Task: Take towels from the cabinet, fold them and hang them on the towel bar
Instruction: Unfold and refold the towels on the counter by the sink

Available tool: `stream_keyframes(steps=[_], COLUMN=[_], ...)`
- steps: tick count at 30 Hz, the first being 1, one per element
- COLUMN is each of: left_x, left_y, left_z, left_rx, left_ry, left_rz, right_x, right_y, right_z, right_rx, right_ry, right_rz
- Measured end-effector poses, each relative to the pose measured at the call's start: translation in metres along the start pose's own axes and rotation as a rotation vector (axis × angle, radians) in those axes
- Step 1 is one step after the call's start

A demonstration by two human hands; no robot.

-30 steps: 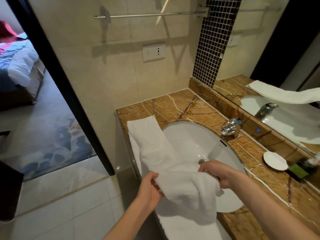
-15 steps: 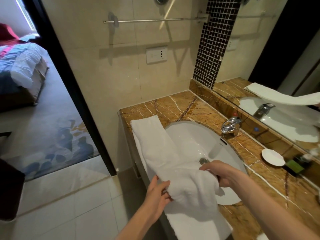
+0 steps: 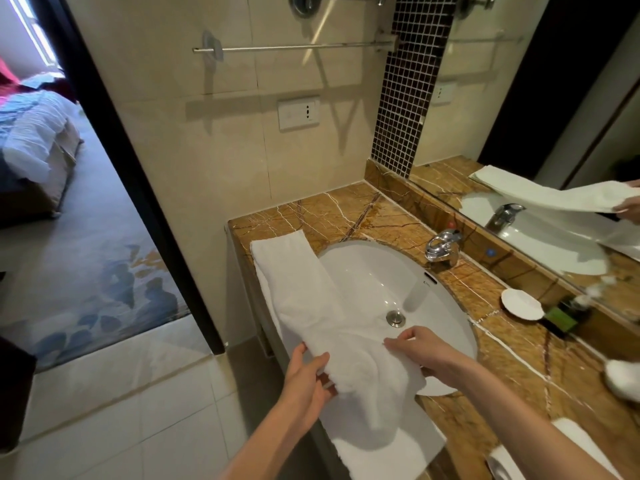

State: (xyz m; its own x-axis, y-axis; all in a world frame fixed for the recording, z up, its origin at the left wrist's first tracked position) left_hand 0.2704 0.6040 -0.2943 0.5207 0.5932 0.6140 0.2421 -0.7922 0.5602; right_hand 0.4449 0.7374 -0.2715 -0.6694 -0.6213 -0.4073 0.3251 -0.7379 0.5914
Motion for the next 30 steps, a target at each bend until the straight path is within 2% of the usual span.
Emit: stream_keyframes(steps=[8,17,22,24,26,30], left_x=[0.002,0.008,0.007,0.004,0.000,-0.009], left_y=[-0.003,0.002,0.020,0.027,0.029,0.033], left_z=[0.002,0.011,0.020,0.026,0.033,0.042], left_rx=[0.012,-0.022,-0.072,-0.105,-0.115,-0.070], left_ry=[0.017,-0.047,-0.145,-0.252,-0.363,-0.394], left_rz=[-0.048,0.018,0.073,0.100,0.113,0.108], right_x=[-0.004,0.007,0.013,0.014,0.013,0.010], right_y=[0.011,0.027,0.035,0.037,0.039,0.044], right_z=[-0.017,-0.025,-0.027,-0.027,-0.026,-0.022], right_rx=[0.027,0.082,0.061,0.045,0.018,-0.054], right_ry=[0.095,0.139,0.071,0.001,-0.037,0.009], right_rz=[0.046,0.031,0.098,0.104,0.099,0.044])
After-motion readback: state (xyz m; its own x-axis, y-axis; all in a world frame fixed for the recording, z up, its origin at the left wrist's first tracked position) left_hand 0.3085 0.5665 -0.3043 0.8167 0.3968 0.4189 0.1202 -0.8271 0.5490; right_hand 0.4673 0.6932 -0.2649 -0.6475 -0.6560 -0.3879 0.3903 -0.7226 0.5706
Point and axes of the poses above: each hand's wrist, its own y-axis away from the middle knuckle, its own x-axis out of the palm, z = x × y, the point moved 7 cm from there along -y, towards the middle knuckle, and after that the axes turned 5 degrees about y, right-handed, at the moved point
